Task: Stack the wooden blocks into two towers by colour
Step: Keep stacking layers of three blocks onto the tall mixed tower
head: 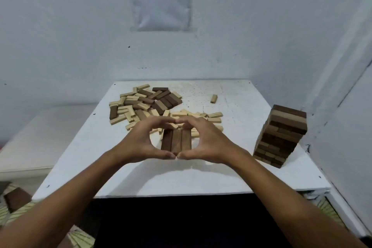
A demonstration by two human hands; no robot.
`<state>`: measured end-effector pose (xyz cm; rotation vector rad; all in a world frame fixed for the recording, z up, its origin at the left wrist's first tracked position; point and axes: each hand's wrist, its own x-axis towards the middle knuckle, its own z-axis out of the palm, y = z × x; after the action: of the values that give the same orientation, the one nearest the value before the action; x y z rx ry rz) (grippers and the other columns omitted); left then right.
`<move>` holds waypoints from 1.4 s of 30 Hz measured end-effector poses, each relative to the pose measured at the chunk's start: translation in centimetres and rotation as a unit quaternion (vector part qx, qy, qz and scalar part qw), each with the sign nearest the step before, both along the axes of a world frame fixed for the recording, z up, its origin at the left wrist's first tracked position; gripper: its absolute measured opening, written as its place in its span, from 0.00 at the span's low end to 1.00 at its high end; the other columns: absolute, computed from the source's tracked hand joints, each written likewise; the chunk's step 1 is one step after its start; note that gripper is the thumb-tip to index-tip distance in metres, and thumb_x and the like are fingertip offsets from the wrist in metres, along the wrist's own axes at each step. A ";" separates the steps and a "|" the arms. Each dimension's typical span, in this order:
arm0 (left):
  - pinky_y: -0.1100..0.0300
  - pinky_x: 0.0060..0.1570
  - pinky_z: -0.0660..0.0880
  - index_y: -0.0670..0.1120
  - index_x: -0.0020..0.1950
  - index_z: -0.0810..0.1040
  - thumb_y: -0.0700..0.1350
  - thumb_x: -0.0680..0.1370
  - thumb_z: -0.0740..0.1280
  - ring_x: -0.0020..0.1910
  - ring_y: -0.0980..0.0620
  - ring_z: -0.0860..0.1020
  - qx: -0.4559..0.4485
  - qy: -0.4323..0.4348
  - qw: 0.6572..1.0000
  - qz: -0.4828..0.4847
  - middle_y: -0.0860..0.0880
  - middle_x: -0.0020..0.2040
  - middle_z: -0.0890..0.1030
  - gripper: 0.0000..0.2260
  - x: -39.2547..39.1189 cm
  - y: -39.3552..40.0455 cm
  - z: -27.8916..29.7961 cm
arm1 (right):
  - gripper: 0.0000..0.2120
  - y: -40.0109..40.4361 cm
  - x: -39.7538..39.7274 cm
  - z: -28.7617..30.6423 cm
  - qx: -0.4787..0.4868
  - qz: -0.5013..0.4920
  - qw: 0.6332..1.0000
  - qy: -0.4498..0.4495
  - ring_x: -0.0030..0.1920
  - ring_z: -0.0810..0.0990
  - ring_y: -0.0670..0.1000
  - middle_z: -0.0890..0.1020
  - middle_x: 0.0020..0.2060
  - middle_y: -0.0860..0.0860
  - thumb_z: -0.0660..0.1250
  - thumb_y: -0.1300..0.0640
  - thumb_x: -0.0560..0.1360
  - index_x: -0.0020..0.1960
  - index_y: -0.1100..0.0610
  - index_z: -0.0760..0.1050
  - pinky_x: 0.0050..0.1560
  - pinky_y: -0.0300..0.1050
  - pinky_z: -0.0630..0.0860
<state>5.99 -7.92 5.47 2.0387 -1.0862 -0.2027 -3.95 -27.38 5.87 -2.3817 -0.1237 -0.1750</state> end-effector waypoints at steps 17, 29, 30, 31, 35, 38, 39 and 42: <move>0.69 0.56 0.67 0.53 0.67 0.70 0.62 0.57 0.78 0.60 0.60 0.76 -0.027 -0.079 0.977 -0.195 0.57 0.56 0.81 0.42 -2.0 -18.9 11.5 | 0.36 -14.0 -8.2 11.2 -0.030 -0.187 0.979 -0.071 0.59 0.74 0.39 0.78 0.57 0.43 0.77 0.41 0.57 0.63 0.38 0.69 0.57 0.45 0.74; 0.73 0.50 0.65 0.52 0.67 0.70 0.49 0.62 0.82 0.59 0.61 0.76 0.020 -0.029 0.970 -0.239 0.56 0.59 0.77 0.36 -3.7 -24.8 8.7 | 0.34 -18.2 -11.0 7.8 0.017 -0.236 0.971 -0.028 0.59 0.74 0.37 0.79 0.56 0.44 0.78 0.45 0.58 0.62 0.43 0.72 0.53 0.39 0.71; 0.72 0.50 0.66 0.52 0.67 0.70 0.48 0.63 0.82 0.60 0.60 0.76 0.023 -0.029 0.971 -0.237 0.56 0.60 0.78 0.35 -3.7 -24.9 8.4 | 0.35 -18.3 -11.0 7.5 0.020 -0.239 0.971 -0.024 0.59 0.74 0.37 0.79 0.56 0.44 0.79 0.45 0.58 0.62 0.42 0.72 0.54 0.41 0.71; 0.72 0.50 0.66 0.52 0.67 0.70 0.48 0.63 0.82 0.61 0.59 0.76 0.026 -0.027 0.971 -0.236 0.55 0.60 0.78 0.35 -3.6 -25.0 8.2 | 0.35 -18.4 -10.9 7.2 0.022 -0.240 0.970 -0.022 0.60 0.74 0.38 0.79 0.56 0.45 0.79 0.45 0.58 0.63 0.42 0.72 0.56 0.42 0.71; 0.72 0.51 0.65 0.51 0.67 0.71 0.47 0.63 0.82 0.61 0.59 0.75 0.032 -0.021 0.971 -0.235 0.55 0.60 0.77 0.35 -3.4 -24.9 7.7 | 0.35 -18.5 -10.6 6.4 0.024 -0.240 0.970 -0.016 0.60 0.74 0.39 0.78 0.57 0.45 0.79 0.44 0.58 0.63 0.42 0.72 0.58 0.43 0.71; 0.72 0.51 0.65 0.52 0.67 0.71 0.47 0.63 0.82 0.62 0.59 0.75 0.034 -0.020 0.971 -0.236 0.56 0.60 0.77 0.35 -3.3 -24.8 7.5 | 0.35 -18.5 -10.5 6.0 0.026 -0.242 0.970 -0.017 0.60 0.75 0.40 0.78 0.57 0.45 0.79 0.44 0.57 0.63 0.41 0.72 0.59 0.45 0.72; 0.72 0.52 0.65 0.52 0.67 0.71 0.48 0.63 0.82 0.62 0.58 0.75 0.035 -0.019 0.971 -0.236 0.56 0.60 0.77 0.36 -3.3 -24.9 7.4 | 0.35 -18.5 -10.5 6.0 0.027 -0.243 0.970 -0.017 0.60 0.75 0.40 0.79 0.56 0.45 0.79 0.44 0.57 0.63 0.41 0.72 0.59 0.45 0.72; 0.72 0.52 0.64 0.52 0.67 0.71 0.48 0.63 0.82 0.62 0.58 0.74 0.036 -0.020 0.971 -0.236 0.56 0.60 0.78 0.36 -3.3 -25.0 7.1 | 0.35 -18.6 -10.5 5.8 0.027 -0.243 0.970 -0.018 0.60 0.75 0.41 0.79 0.55 0.45 0.79 0.44 0.57 0.62 0.41 0.72 0.59 0.44 0.71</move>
<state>2.71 -32.91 12.58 1.8218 -1.5991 -0.4489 -14.49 -45.94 11.67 -2.3143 0.4471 -0.4446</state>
